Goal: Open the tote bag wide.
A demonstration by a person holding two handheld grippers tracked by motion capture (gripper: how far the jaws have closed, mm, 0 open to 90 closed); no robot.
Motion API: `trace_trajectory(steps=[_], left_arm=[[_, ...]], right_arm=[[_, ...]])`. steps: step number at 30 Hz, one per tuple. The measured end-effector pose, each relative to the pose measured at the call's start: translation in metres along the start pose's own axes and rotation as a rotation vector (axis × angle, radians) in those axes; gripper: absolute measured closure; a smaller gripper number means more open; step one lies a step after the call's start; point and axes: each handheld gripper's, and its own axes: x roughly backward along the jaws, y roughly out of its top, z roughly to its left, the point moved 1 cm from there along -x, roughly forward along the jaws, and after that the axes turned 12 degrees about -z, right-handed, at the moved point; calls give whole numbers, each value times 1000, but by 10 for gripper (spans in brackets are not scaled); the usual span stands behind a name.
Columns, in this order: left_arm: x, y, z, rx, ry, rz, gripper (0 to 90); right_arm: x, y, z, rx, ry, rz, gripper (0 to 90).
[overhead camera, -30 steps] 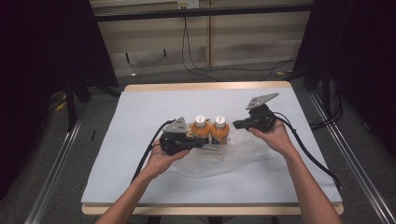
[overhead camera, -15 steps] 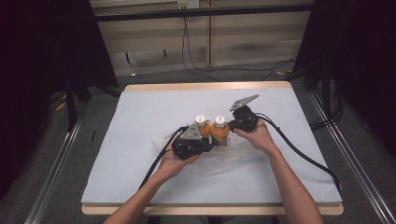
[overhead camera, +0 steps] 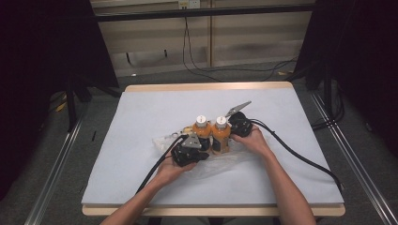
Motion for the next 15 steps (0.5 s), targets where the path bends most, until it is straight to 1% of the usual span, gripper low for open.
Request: trace_trajectory(steps=[1, 3, 5, 6, 7, 8, 11, 12, 14, 15], left_arm=[[1, -1, 0, 1, 4, -3, 900], [1, -1, 0, 0, -5, -2, 900], [1, -1, -2, 3, -8, -2, 900], [1, -2, -3, 1, -12, -10, 900], [2, -2, -4, -2, -19, -9, 900], [4, -2, -5, -9, -13, 6, 900], [4, -5, -7, 5, -28, -20, 900], [5, -4, -7, 2, -40, -9, 900], [6, -5, -10, -13, -51, -3, 900], [8, -5, -12, -3, -57, 8, 900]], right_arm=[[-2, -1, -1, -1, 6, 7, 900], [-3, -1, -2, -14, 3, 2, 900], [-3, 0, -2, -10, 2, 6, 900], [-4, 0, -2, -6, -4, 5, 900], [-4, 0, -2, -6, -3, 6, 900], [-4, 0, -3, -4, -8, 5, 900], [-5, 1, -4, -2, -19, -3, 900], [-6, 1, -4, 4, -29, -3, 900], [-7, 3, -4, 10, -25, -1, 900], [-8, 3, -5, 14, -29, -6, 900]])
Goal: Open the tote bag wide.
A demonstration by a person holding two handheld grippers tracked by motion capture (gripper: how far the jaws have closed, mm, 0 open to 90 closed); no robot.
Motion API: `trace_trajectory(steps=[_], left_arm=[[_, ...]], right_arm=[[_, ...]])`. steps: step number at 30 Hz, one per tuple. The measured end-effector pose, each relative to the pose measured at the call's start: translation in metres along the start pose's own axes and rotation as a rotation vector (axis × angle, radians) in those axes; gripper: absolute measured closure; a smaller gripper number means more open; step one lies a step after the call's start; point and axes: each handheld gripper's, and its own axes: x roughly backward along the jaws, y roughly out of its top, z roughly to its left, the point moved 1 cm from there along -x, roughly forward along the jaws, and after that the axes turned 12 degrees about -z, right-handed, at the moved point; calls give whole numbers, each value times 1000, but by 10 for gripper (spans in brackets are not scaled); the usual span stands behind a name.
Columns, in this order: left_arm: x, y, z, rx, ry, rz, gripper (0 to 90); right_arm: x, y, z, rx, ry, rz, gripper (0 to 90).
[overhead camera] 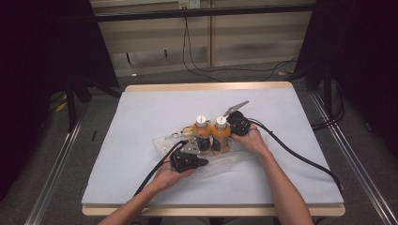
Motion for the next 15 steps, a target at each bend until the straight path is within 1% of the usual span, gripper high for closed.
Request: trace_trajectory(steps=[1, 3, 4, 5, 7, 9, 10, 13, 14, 15], left_arm=[[0, -1, -1, 1, -7, -10, 900], [2, -1, -4, -4, -17, 2, 900], [0, -2, -5, 14, -29, -23, 900], [1, -3, -6, 15, -36, -25, 900], [2, -4, -8, 27, -44, -24, 900], [2, -4, -10, 8, -55, -21, 900], [3, -4, -11, 13, -62, -22, 900], [4, -4, -16, -9, -80, -11, 900], [3, -5, -18, -4, -79, -27, 900], [4, -4, -19, -9, -80, -13, 900]], right_arm=[[0, 0, 0, -5, 1, 2, 900], [-1, 1, -2, -2, -4, -1, 900], [-2, 2, -2, -1, -11, 1, 900], [-3, 3, -3, -5, -13, 0, 900], [-5, 5, -4, 2, -21, 2, 900], [-7, 8, -3, 8, -29, 13, 900], [-8, 9, -4, 15, -30, 16, 900], [-11, 12, -5, 11, -44, 27, 900], [-12, 13, -5, 11, -49, 29, 900], [-14, 14, -5, 7, -52, 28, 900]])
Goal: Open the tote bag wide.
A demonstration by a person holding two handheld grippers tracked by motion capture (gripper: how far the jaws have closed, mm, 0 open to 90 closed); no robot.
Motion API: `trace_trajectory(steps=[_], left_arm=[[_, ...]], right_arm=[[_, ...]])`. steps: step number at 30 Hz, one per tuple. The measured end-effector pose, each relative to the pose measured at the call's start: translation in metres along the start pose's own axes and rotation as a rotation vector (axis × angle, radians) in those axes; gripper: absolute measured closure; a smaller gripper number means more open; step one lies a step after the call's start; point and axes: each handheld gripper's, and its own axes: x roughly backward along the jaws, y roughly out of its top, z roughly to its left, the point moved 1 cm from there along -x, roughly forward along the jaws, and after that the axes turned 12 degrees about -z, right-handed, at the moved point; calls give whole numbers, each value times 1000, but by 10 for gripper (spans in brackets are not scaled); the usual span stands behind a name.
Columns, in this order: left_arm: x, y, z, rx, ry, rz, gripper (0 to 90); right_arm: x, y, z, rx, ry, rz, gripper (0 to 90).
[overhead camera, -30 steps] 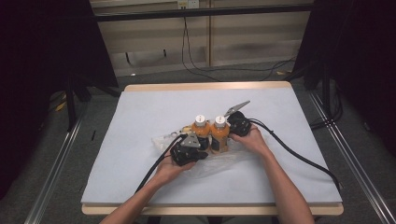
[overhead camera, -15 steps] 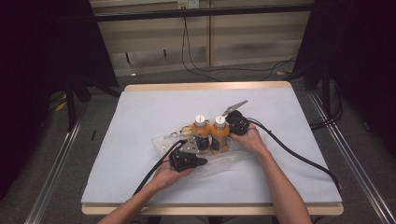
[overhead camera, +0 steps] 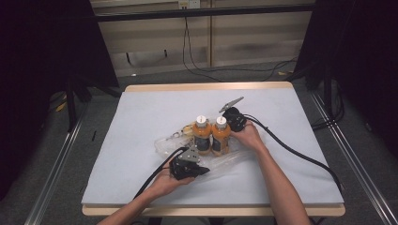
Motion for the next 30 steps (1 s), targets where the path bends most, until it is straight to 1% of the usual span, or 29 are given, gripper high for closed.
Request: trace_trajectory(steps=[2, 3, 4, 5, 6, 7, 8, 10, 11, 12, 14, 15, 17, 18, 19, 22, 24, 25, 27, 28, 30], left_arm=[[0, 0, -1, -3, -12, -3, 900], [1, 0, -3, -6, -13, 5, 900], [0, 0, -5, -10, -21, -2, 900], [1, 0, -7, -23, -24, 1, 900], [1, 1, -9, -38, -16, 16, 900], [1, 1, -10, -40, -13, 15, 900], [1, 1, -9, -39, -21, 14, 900], [1, 0, -9, -28, -21, 8, 900], [1, 0, -9, -31, -25, 6, 900], [1, 0, -10, -38, -21, 15, 900], [1, 0, -11, -42, -23, 13, 900], [3, 1, -12, -51, -20, 33, 900], [4, -1, -13, -39, -32, 13, 900], [5, -2, -12, -24, -41, 9, 900], [5, -3, -13, -10, -39, -2, 900], [5, -3, -13, -17, -42, 3, 900], [6, -4, -14, -19, -50, 2, 900], [7, -3, -14, -23, -47, 22, 900], [6, -4, -15, -19, -56, 4, 900], [6, -4, -16, -13, -57, 4, 900], [6, -4, -17, -24, -60, 9, 900]], right_arm=[[-3, 2, -1, -3, 0, 3, 900], [-4, 4, -2, 0, -3, 6, 900], [-5, 5, -2, -3, -5, 9, 900], [-5, 6, -3, 3, -6, 15, 900], [-6, 7, -3, -2, -5, 16, 900], [-7, 7, -3, -4, -7, 23, 900], [-8, 8, -4, -6, -14, 21, 900], [-9, 9, -5, -18, -16, 15, 900], [-10, 9, -6, -30, -19, 13, 900], [-10, 9, -7, -31, -18, 10, 900], [-12, 10, -9, -27, -13, 9, 900], [-12, 11, -9, -25, -11, 6, 900], [-14, 11, -11, -33, -13, 1, 900], [-15, 11, -12, -49, -12, -6, 900], [-16, 12, -12, -55, -20, -8, 900], [-18, 14, -13, -40, -37, -14, 900], [-20, 15, -13, -44, -50, -15, 900], [-21, 16, -14, -43, -54, -17, 900], [-22, 16, -14, -54, -63, -18, 900], [-22, 17, -15, -41, -63, -18, 900], [-23, 18, -13, -35, -83, -10, 900]])
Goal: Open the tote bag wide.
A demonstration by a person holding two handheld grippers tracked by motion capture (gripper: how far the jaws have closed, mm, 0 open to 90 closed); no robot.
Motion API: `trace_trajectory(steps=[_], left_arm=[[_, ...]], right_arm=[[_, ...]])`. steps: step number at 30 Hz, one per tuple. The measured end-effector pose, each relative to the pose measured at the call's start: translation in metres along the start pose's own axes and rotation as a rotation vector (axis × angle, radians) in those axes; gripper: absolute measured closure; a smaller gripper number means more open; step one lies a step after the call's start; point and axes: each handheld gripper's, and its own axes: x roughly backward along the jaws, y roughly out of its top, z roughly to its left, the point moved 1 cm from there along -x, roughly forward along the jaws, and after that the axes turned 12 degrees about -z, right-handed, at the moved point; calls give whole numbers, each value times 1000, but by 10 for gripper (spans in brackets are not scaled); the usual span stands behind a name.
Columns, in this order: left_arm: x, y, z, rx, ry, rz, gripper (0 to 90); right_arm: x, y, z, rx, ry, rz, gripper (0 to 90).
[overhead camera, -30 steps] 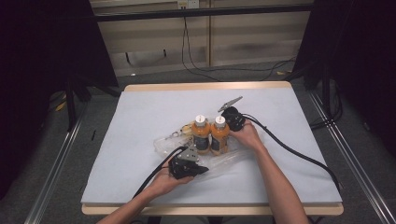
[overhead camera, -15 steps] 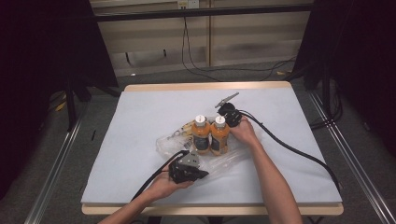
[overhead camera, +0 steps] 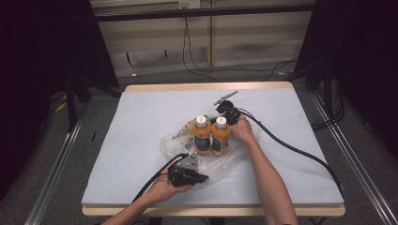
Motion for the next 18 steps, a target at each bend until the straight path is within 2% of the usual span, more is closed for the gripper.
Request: trace_trajectory(steps=[2, 8, 10, 11, 17, 18], left_arm=[[0, 0, -1, 6, -2, 7, 900], [1, -1, -2, -5, -15, -1, 900], [3, -1, -3, -7, -14, 17, 900], [2, -1, -3, -1, -20, -2, 900], [2, 0, -2, -1, -22, 15, 900], [2, 0, -2, -3, -24, 16, 900]], right_arm=[[-1, 1, 0, 15, -9, 0, 900], [-3, 2, -1, -4, -26, -4, 900], [-3, 3, 0, 7, -38, 1, 900], [-4, 3, -1, 19, -38, -9, 900], [-7, 5, -2, 22, -64, -7, 900], [-7, 6, -1, 10, -74, -1, 900]])
